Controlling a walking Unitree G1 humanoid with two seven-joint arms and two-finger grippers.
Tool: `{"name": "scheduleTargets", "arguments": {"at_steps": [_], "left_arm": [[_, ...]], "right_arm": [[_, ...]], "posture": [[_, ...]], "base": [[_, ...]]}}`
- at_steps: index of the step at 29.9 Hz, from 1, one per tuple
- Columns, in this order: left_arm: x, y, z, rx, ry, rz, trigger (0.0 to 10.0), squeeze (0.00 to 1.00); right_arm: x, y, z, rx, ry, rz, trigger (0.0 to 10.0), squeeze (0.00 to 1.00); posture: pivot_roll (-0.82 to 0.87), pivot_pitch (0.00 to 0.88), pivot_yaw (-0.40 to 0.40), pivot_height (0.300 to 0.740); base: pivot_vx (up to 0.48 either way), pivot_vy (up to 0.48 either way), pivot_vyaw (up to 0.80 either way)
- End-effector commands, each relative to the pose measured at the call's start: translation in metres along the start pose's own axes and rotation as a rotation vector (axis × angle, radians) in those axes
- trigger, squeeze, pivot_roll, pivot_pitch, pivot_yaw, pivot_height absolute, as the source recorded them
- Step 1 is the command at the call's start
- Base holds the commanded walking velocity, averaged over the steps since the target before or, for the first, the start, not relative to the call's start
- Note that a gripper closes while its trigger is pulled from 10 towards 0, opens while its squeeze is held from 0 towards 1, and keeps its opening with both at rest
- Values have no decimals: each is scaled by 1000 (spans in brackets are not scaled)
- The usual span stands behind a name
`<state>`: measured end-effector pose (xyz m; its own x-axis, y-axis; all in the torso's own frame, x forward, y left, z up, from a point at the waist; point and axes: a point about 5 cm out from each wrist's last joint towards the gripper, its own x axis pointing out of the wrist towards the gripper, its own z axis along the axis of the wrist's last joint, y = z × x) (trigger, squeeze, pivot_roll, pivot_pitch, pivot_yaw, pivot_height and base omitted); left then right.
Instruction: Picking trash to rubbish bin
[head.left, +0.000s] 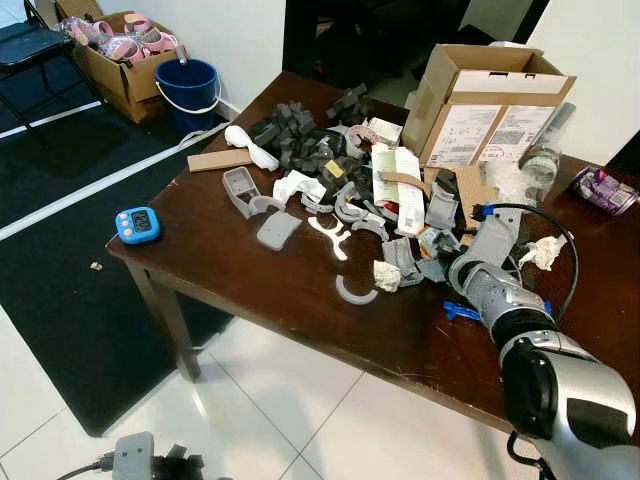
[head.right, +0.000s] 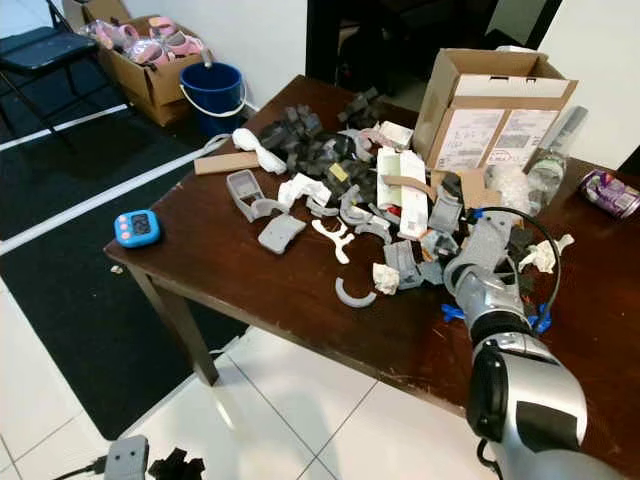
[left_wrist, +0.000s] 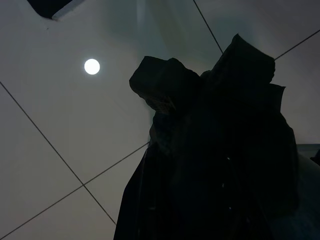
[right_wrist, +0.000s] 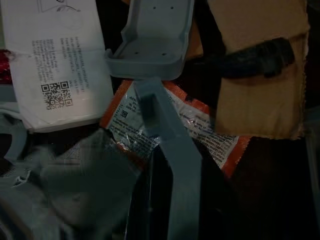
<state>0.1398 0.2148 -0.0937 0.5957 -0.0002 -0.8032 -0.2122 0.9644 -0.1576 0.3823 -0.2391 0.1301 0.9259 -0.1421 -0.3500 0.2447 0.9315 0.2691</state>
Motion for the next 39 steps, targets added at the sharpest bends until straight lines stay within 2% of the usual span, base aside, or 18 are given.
{"name": "scheduleTargets", "arguments": {"at_steps": [1,9,10,12,16,22,23,24,26,27,28,29,30,31,32,34,36,39], "left_arm": [[0,-27,-26,-16,98,-103,10000,0],[8,-46,-4,-1,25,-205,10000,0],[10,-54,4,18,0,-242,10000,0],[12,-62,12,43,-23,-273,10000,0],[15,-74,25,72,-58,-319,10000,0],[17,-86,32,101,-73,-367,10000,0],[17,-92,33,113,-78,-393,10000,0],[17,-92,33,113,-78,-393,10000,0],[17,-101,35,127,-86,-439,10000,0],[17,-101,35,127,-86,-439,10000,0],[16,-104,35,126,-88,-455,10000,0],[16,-107,35,123,-87,-466,10000,0],[16,-109,35,121,-86,-472,10000,0],[16,-111,35,117,-83,-479,10000,0],[16,-112,35,115,-80,-484,10000,0],[16,-113,35,115,-76,-488,10000,0],[17,-114,35,118,-69,-486,10000,0],[17,-113,34,114,-56,-482,10000,0]], "right_arm": [[-1,-5,-4,39,-3,-9,0,0],[-3,-14,28,172,-140,53,0,0],[-5,-17,39,228,-185,76,0,0],[-7,-20,48,276,-227,104,0,0],[-10,-25,60,320,-292,147,0,0],[-14,-28,71,375,-359,209,0,0],[-16,-27,76,405,-392,278,0,0],[-16,-27,76,405,-392,278,0,0],[-23,-16,81,417,-441,514,0,0],[-23,-16,81,417,-441,514,0,0],[-27,-9,80,389,-456,640,2588,0],[-34,1,76,335,-471,800,8039,0],[-40,8,72,299,-478,903,9294,0],[-53,20,59,248,-453,1075,10000,0],[-62,28,50,223,-428,1191,10000,0],[-75,40,35,209,-369,1340,10000,0],[-82,50,20,191,-311,1424,10000,0],[-83,59,5,147,-247,1447,10000,0]], "posture": [[160,158,-119,740],[155,149,-112,740],[155,147,-111,740],[151,145,-110,740],[150,140,-108,740],[140,132,-102,740],[132,125,-97,740],[132,125,-97,740],[123,124,-92,740],[123,124,-92,740],[123,124,-92,740],[121,125,-88,740],[121,125,-88,740],[118,126,-87,740],[118,126,-87,740],[117,126,-85,740],[118,126,-84,740],[118,126,-84,740]], "base": [[0,0,0],[0,0,0],[0,0,0],[0,0,0],[0,0,0],[0,0,0],[0,0,0],[0,0,0],[0,0,0],[0,0,0],[0,0,0],[0,0,0],[0,0,0],[0,0,0],[0,0,0],[0,0,0],[0,0,0],[0,0,0]]}}
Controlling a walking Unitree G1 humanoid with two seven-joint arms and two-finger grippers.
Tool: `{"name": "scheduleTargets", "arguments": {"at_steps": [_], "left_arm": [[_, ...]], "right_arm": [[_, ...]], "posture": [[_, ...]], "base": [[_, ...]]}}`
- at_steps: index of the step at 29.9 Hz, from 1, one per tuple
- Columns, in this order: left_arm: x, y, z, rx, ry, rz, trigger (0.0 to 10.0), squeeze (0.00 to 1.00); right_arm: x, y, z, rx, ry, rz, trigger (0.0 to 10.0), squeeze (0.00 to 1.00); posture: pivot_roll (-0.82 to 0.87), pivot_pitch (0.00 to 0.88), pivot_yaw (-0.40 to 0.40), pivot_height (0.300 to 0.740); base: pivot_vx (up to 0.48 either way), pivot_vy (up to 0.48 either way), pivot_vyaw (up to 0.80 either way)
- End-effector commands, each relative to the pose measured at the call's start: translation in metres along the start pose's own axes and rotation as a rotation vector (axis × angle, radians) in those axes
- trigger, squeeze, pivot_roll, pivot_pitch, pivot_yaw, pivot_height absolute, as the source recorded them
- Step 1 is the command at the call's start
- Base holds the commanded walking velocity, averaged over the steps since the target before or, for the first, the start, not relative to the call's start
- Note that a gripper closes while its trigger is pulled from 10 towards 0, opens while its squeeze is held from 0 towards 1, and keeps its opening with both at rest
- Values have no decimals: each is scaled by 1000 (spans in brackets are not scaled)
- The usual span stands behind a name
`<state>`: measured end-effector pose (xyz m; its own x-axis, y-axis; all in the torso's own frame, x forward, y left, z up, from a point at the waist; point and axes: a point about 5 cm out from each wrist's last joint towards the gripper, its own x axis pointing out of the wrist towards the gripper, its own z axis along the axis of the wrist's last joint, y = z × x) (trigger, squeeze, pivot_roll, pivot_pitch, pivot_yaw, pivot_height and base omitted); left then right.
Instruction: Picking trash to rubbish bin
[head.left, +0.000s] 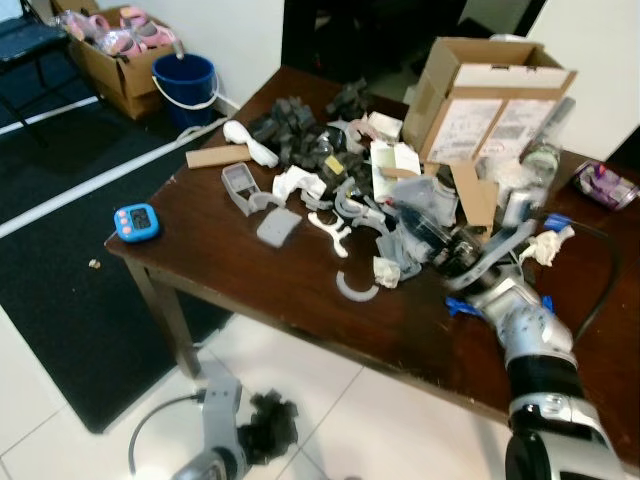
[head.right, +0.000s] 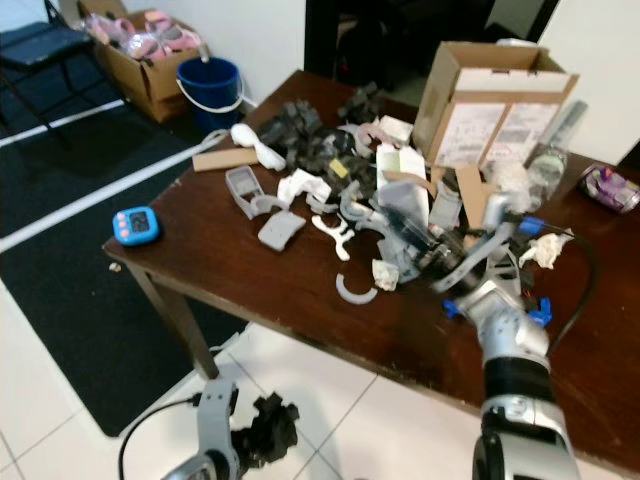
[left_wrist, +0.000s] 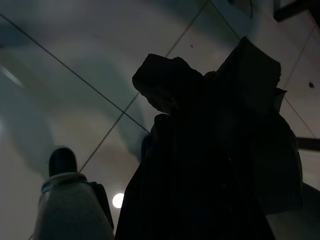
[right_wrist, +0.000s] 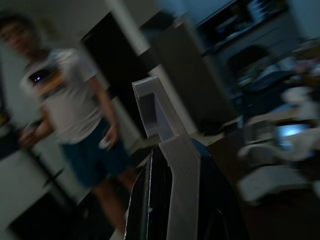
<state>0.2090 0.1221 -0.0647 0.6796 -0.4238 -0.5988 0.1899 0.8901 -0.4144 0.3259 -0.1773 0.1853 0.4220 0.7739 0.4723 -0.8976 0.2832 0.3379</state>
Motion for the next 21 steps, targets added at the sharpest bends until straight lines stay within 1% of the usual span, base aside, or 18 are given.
{"name": "scheduleTargets", "arguments": {"at_steps": [1,3,5,9,10,11,12,14,16,19,20,21], "left_arm": [[1,-6,-11,-22,46,-11,10000,0],[1,-6,-12,-21,51,-11,10000,0],[1,-6,-12,-20,52,-11,10000,0],[-2,-3,-13,-16,56,-5,10000,0],[-2,-2,-14,-15,57,-3,10000,0],[-2,-2,-14,-15,57,-3,10000,0],[-3,-2,-15,-15,58,-2,10000,0],[-4,0,-16,-21,62,2,10000,0],[-4,0,-16,-24,63,4,10000,0],[-6,2,-20,-25,68,8,10000,0],[-6,2,-20,-25,68,8,10000,0],[-7,2,-21,-25,70,10,10000,0]], "right_arm": [[-1,2,-14,13,56,11,10000,0],[2,3,-27,37,102,10,10000,0],[3,4,-30,44,114,12,10000,0],[7,19,-56,95,206,63,10000,0],[6,20,-62,102,227,65,10000,0],[6,20,-62,102,227,65,10000,0],[5,20,-65,105,242,66,10000,0],[0,22,-74,131,276,83,10000,0],[-2,23,-77,138,287,91,10000,0],[-14,28,-92,164,383,116,10000,0],[-14,28,-92,164,383,116,10000,0],[-17,29,-96,168,410,112,10000,0]], "posture": [[118,126,-83,740],[119,126,-81,740],[119,126,-81,740],[121,125,-78,740],[124,125,-79,740],[124,125,-79,740],[124,125,-79,740],[126,127,-79,740],[126,127,-79,740],[129,131,-81,740],[129,131,-81,740],[129,131,-81,740]], "base": [[0,0,0],[-304,0,0],[-304,0,0],[-319,0,0],[-315,0,0],[-315,0,0],[-315,0,0],[0,0,0],[0,0,0],[0,0,0],[0,0,0],[0,0,0]]}}
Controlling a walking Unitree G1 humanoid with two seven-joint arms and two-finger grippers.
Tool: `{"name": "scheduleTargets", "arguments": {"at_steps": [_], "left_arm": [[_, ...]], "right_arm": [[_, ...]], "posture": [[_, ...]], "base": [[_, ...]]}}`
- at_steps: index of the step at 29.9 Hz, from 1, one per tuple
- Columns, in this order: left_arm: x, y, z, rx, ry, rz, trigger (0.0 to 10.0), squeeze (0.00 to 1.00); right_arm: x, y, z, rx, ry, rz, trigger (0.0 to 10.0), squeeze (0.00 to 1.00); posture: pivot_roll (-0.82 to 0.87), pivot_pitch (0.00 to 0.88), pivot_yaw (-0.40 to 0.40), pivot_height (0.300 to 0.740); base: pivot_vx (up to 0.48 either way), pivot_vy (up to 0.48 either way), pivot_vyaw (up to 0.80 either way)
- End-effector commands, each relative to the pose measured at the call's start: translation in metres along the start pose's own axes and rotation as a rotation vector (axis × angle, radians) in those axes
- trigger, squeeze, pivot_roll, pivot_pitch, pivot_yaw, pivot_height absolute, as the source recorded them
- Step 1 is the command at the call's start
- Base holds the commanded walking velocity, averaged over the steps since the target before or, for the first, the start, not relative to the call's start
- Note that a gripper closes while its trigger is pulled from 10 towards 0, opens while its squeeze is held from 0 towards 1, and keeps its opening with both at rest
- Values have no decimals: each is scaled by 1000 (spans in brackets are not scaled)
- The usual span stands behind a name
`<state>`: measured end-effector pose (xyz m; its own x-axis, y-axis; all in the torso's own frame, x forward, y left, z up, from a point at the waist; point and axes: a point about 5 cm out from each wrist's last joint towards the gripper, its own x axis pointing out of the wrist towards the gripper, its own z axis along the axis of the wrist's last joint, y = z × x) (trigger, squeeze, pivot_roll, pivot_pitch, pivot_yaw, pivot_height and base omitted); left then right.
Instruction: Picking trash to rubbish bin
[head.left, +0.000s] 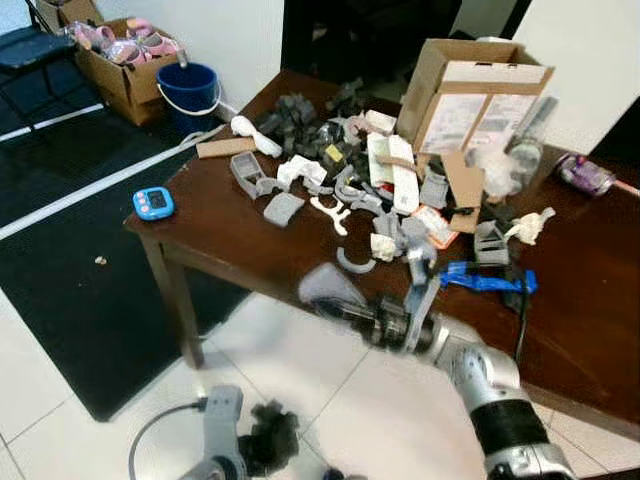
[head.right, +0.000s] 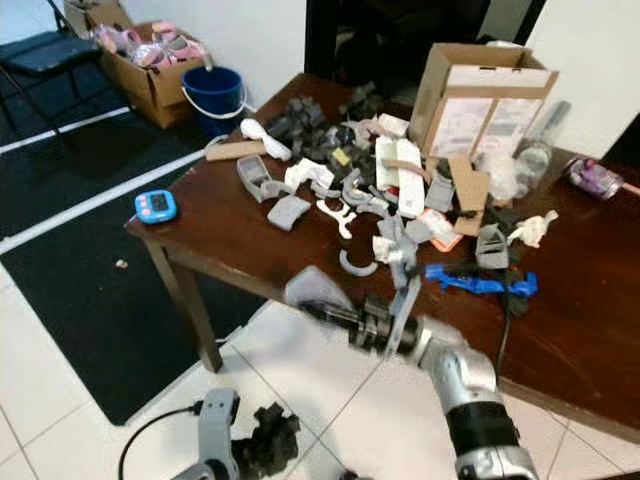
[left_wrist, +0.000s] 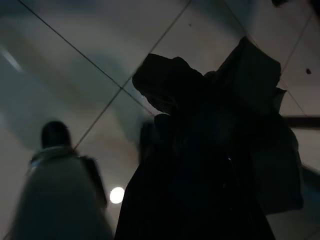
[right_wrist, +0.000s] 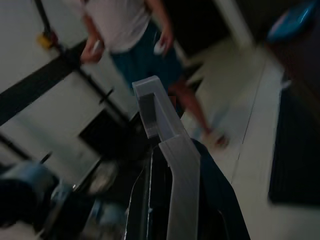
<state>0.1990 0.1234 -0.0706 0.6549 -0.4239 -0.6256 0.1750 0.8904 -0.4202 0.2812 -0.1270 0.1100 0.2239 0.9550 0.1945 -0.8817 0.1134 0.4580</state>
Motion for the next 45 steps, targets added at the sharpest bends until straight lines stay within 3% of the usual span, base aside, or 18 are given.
{"name": "scheduleTargets", "arguments": {"at_steps": [1,2,3,7,13,15,19,23,26,36,38,45], "left_arm": [[-3,1,-11,-19,36,7,10000,0],[-3,1,-11,-19,36,7,10000,0],[-4,2,-12,-30,38,10,10000,0],[-4,1,-13,-32,40,5,10000,0],[-1,-4,-12,-19,45,-10,10000,0],[1,-6,-11,-10,46,-17,10000,0],[3,-10,-8,-1,42,-31,10000,0],[4,-13,-8,25,54,-48,10000,0],[4,-12,-8,19,55,-47,10000,0],[0,-7,-14,-1,73,-24,10000,0],[-1,-7,-19,-10,89,-22,10000,0],[-1,-8,-20,-6,103,-31,10000,0]], "right_arm": [[-4,-3,-14,-10,117,-31,10000,0],[-4,-3,-14,-10,117,-31,10000,0],[-9,-6,-33,-6,238,-73,10000,0],[-17,-16,-67,1,401,-212,10000,0],[-16,-39,-100,29,422,-581,10000,0],[-16,-40,-109,49,424,-654,10000,0],[-17,-38,-123,74,444,-680,10000,0],[-28,-32,-146,-12,650,-715,10000,0],[-30,-31,-152,-22,686,-726,10000,0],[-28,-25,-168,37,652,-808,10000,0],[-38,-26,-171,72,659,-890,10000,0],[-41,-23,-177,82,701,-886,10000,0]], "posture": [[128,133,-83,740],[128,133,-83,740],[127,137,-85,740],[120,137,-86,740],[112,131,-90,740],[114,131,-89,740],[114,131,-89,740],[118,133,-86,740],[116,132,-85,740],[119,126,-87,740],[115,117,-90,740],[120,111,-96,740]], "base": [[0,0,0],[0,0,0],[0,0,0],[0,0,0],[0,0,0],[0,0,0],[0,0,0],[0,0,0],[0,0,0],[-302,0,0],[-366,0,0],[-387,0,0]]}}
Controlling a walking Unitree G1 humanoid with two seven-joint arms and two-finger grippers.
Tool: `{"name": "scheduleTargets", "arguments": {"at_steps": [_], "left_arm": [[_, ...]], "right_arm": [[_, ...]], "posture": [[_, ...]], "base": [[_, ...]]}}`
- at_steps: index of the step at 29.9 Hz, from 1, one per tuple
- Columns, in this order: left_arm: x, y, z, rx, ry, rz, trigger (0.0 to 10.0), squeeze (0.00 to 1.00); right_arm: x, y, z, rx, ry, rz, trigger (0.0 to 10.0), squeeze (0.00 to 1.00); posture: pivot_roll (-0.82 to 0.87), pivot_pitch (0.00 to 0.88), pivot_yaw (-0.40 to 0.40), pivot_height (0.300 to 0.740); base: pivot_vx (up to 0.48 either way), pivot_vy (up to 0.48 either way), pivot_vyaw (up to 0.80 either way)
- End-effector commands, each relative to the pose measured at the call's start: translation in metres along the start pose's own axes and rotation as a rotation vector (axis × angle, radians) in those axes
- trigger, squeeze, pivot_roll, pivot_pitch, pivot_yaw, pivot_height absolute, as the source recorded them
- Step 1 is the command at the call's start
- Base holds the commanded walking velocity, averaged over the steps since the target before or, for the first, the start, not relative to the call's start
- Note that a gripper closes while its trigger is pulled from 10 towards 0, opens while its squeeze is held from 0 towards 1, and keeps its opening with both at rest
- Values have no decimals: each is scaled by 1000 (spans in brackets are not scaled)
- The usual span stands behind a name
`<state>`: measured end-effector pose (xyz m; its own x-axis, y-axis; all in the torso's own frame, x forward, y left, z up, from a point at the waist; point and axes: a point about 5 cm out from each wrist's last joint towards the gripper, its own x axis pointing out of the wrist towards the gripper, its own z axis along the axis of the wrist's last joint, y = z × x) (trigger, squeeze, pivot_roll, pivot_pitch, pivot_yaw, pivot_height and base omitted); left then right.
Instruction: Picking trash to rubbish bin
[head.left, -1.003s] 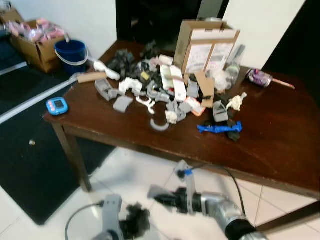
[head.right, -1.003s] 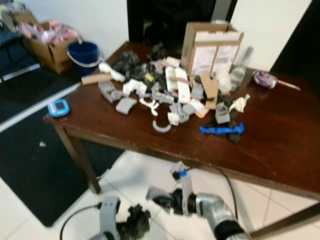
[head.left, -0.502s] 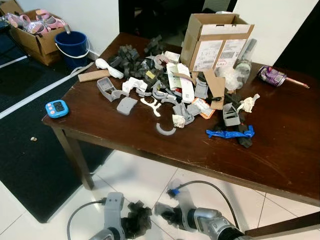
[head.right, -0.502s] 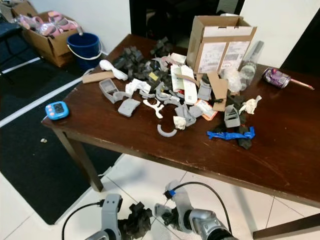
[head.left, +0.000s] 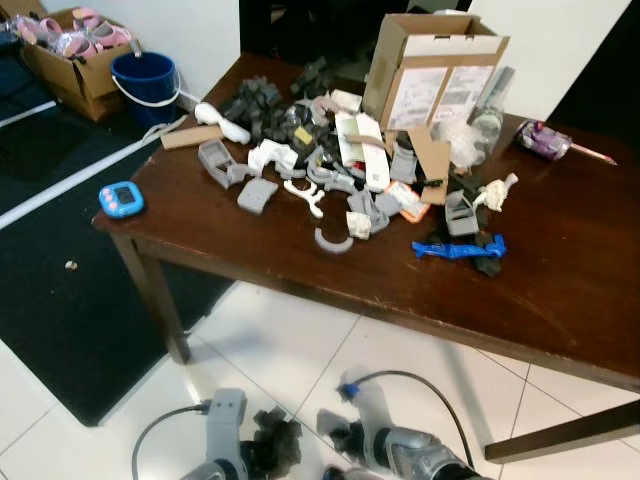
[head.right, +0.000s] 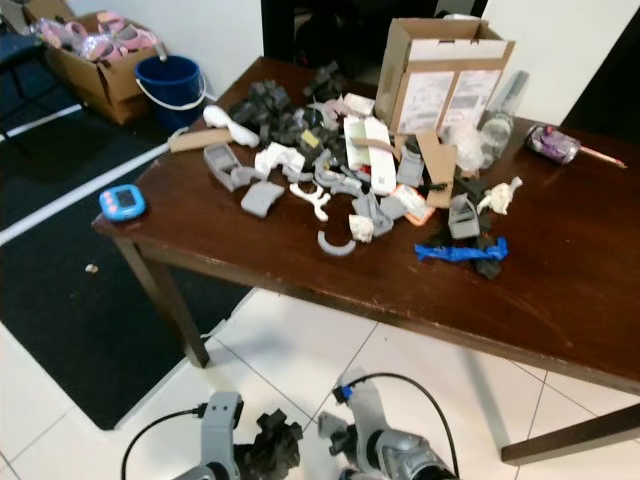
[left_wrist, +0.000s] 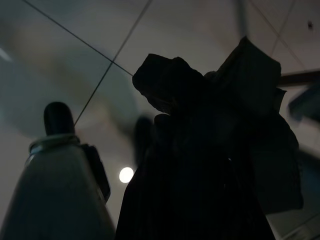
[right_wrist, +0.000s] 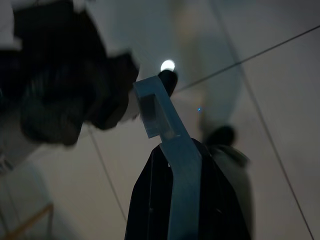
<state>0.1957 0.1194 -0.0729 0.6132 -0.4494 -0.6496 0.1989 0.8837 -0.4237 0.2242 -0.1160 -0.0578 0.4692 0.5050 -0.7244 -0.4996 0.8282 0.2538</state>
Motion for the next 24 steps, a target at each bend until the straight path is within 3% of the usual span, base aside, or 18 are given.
{"name": "scheduleTargets", "arguments": {"at_steps": [1,24], "left_arm": [[-1,-5,-16,-21,54,-12,10000,0],[-2,-7,-20,-33,63,-16,10000,0]], "right_arm": [[-1,-1,-8,3,30,-4,10000,0],[-2,-1,-12,0,54,-15,10000,0]], "posture": [[120,111,-96,740],[109,125,-93,740]], "base": [[-401,0,0],[-401,0,0]]}}
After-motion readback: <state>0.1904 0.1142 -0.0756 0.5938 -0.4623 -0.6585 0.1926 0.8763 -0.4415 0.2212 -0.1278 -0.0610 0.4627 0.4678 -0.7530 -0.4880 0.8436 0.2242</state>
